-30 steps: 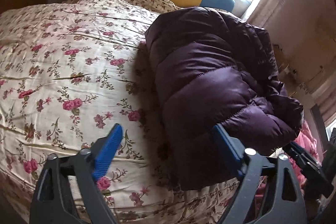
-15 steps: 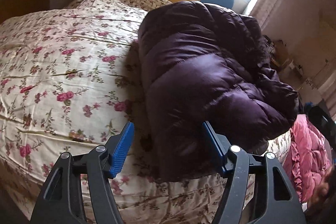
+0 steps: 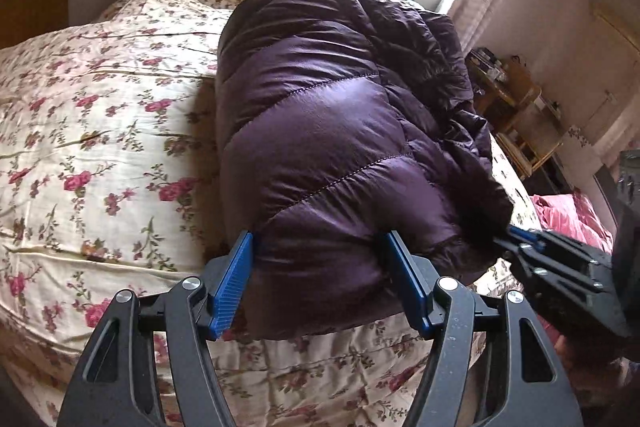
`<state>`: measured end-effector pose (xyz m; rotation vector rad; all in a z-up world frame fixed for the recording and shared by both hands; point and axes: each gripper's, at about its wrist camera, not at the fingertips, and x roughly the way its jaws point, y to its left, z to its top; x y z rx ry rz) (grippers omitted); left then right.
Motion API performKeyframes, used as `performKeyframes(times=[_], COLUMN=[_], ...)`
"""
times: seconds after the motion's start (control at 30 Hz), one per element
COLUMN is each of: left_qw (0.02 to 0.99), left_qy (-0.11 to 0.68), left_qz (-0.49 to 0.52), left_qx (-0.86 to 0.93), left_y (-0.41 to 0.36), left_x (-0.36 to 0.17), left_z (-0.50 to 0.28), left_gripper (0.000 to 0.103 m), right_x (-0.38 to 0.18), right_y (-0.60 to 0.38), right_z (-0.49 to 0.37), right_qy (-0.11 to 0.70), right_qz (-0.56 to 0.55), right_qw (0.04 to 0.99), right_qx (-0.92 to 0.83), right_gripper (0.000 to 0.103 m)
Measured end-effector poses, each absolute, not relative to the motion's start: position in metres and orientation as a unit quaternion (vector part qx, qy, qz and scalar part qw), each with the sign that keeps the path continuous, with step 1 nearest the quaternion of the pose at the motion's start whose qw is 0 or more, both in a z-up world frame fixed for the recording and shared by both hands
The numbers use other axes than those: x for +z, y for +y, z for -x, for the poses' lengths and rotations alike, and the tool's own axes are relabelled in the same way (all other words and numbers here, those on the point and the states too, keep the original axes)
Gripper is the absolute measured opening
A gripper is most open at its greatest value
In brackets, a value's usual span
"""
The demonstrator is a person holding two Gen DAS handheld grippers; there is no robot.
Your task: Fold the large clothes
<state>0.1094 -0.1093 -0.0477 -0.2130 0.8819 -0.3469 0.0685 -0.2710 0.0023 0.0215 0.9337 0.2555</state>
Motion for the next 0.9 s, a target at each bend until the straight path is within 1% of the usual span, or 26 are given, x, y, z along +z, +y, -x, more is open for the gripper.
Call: performKeyframes(times=[0.2, 0.43, 0.63, 0.73, 0.8, 0.83, 0.87, 0.9], left_qw=[0.886, 0.887, 0.891, 0.892, 0.892, 0.893, 0.894, 0.894], left_qy=[0.422, 0.423, 0.421, 0.418, 0.417, 0.415, 0.413, 0.411], left_qz=[0.086, 0.069, 0.056, 0.059, 0.066, 0.068, 0.07, 0.075], left_qx=[-0.174, -0.173, -0.159, -0.161, -0.162, -0.162, -0.161, -0.163], left_y=[-0.126, -0.145, -0.154, -0.151, -0.148, -0.146, -0.144, -0.142], left_x=[-0.052, -0.068, -0.082, -0.076, -0.072, -0.069, -0.066, -0.062], left_z=[-0.111, -0.117, -0.123, -0.121, -0.119, -0.118, -0.117, -0.115], left_gripper=[0.066, 0.066, 0.066, 0.066, 0.066, 0.066, 0.066, 0.066], right_x=[-0.032, -0.064, -0.063, -0.055, -0.046, -0.042, -0.037, -0.032], right_y=[-0.287, -0.301, -0.299, -0.297, -0.297, -0.298, -0.299, -0.3], right_z=[-0.072, -0.07, -0.065, -0.061, -0.056, -0.056, -0.053, -0.051], right_qy=[0.466, 0.441, 0.433, 0.435, 0.429, 0.426, 0.422, 0.417], right_qz=[-0.028, -0.047, -0.051, -0.058, -0.058, -0.057, -0.057, -0.056], right_qw=[0.877, 0.888, 0.893, 0.891, 0.894, 0.896, 0.898, 0.901], right_qx=[0.113, 0.121, 0.115, 0.114, 0.113, 0.111, 0.109, 0.107], right_gripper=[0.012, 0.011, 0.011, 0.016, 0.022, 0.028, 0.032, 0.032])
